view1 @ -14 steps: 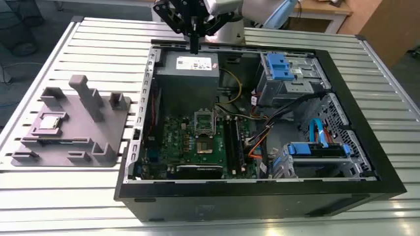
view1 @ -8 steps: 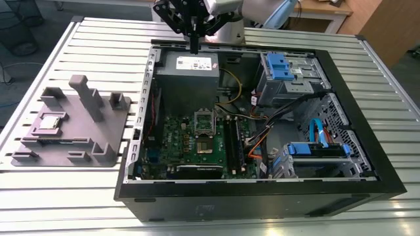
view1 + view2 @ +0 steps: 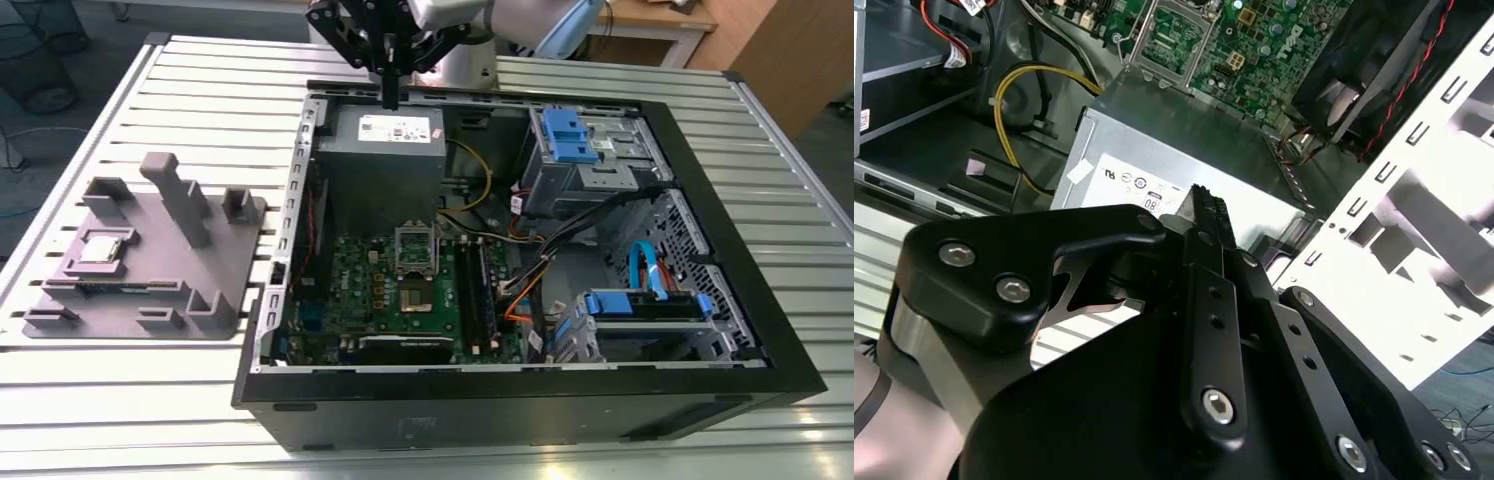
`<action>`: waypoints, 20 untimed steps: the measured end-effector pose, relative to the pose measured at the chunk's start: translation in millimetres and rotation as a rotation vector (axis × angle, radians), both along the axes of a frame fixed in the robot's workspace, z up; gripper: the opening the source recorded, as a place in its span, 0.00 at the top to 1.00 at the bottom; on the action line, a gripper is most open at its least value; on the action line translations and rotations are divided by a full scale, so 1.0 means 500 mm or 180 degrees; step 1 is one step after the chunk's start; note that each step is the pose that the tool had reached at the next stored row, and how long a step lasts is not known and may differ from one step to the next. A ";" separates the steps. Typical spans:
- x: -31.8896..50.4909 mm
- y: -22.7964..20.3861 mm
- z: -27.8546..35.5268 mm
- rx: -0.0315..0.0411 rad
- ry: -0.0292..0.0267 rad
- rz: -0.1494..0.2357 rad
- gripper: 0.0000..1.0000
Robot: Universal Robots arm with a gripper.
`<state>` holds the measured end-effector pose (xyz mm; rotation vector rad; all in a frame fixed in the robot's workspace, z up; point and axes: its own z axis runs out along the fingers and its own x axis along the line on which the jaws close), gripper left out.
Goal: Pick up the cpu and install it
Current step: 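Reach for the cpu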
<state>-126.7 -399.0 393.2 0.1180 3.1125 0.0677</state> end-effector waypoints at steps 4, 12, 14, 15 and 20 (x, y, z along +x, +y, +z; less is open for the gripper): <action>-0.011 0.0000 0.000 0.0000 0.0000 0.0000 0.89; -0.038 0.0000 -0.001 0.0000 0.0000 0.0000 0.89; -0.040 0.0001 -0.001 0.0000 0.0000 0.0000 0.89; -0.040 0.0001 -0.001 0.0000 0.0000 0.0000 0.89; -0.042 0.0000 -0.001 0.0000 0.0000 0.0000 0.89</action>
